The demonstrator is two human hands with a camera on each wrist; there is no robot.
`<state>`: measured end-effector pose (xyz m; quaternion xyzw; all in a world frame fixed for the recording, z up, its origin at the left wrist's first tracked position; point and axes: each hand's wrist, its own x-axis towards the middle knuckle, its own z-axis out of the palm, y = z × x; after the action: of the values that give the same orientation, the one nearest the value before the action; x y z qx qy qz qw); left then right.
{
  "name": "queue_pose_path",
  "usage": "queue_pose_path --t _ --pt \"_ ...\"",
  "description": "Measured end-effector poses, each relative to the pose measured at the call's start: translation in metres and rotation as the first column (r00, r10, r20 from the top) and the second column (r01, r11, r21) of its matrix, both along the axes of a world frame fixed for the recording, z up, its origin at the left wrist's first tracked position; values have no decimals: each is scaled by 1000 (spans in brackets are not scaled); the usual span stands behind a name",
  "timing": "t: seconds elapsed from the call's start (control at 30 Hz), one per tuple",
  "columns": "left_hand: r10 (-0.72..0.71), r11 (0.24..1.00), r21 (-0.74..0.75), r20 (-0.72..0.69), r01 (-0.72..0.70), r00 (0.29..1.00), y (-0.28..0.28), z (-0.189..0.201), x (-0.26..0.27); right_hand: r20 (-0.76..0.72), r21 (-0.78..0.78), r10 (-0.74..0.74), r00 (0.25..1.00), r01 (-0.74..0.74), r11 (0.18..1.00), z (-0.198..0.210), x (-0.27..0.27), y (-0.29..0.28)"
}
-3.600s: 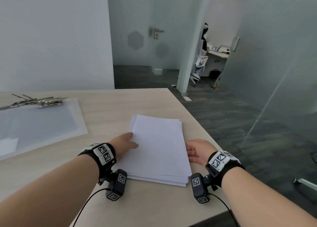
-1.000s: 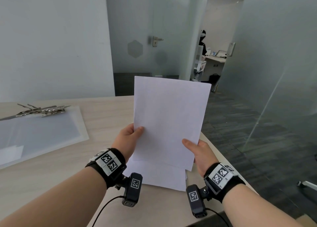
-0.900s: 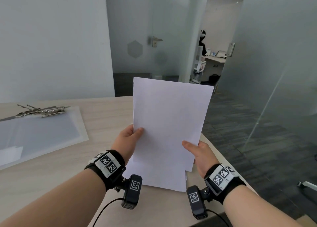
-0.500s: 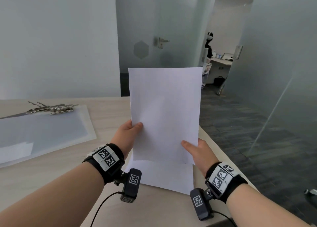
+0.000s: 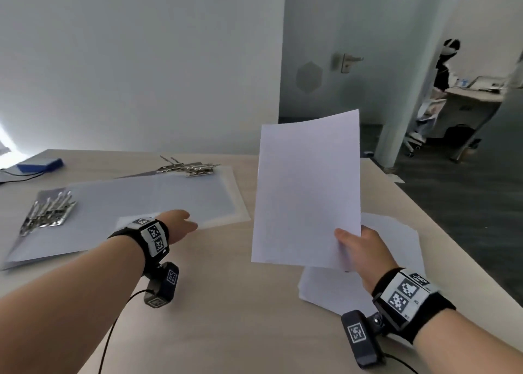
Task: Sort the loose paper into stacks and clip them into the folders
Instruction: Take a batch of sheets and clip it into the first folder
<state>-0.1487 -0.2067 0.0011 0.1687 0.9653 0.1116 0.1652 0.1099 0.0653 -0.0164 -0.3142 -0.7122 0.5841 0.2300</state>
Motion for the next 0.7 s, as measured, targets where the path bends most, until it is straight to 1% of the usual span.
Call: queue_pose_path --t 0.07,0.17,0.23,0.3,0.37,0.43,0.47,0.5,0.57,0.63,0.7 --pt "38 995 -94 13 -37 999 -21 -4 -12 -13 -23 17 1000 -17 1000 0 -14 -9" --pt "34 987 -160 50 -26 998 -35 -10 -13 -20 -45 48 999 -49 998 1 -32 -24" --pt "-12 986 -164 56 21 998 -36 -13 -8 -20 -49 67 998 -68 996 3 -44 -33" --pt "-64 988 -139 65 73 996 -36 -11 3 -33 -54 86 996 -88 995 4 -56 -41" --pt "-116 988 -94 108 126 987 -36 -7 15 -36 -51 102 994 -104 993 5 -65 -51" --pt "-128 991 -20 143 132 981 -43 -4 22 -30 -49 116 993 -118 992 7 -73 -61" --pt "-109 994 -7 126 111 986 -50 -3 22 -23 -49 122 992 -123 991 7 -77 -66" --pt "-82 996 -25 86 84 993 -57 -4 20 -14 -49 131 991 -132 990 7 -80 -71" --pt "-29 993 -116 23 32 999 -74 -6 17 -2 -46 150 989 -150 988 5 -87 -79" --pt "-44 987 -152 59 52 997 -88 -9 22 10 -37 164 986 -163 986 4 -94 -88" --pt "-97 982 -155 94 111 991 -97 -13 31 31 -23 180 983 -180 983 3 -100 -97"
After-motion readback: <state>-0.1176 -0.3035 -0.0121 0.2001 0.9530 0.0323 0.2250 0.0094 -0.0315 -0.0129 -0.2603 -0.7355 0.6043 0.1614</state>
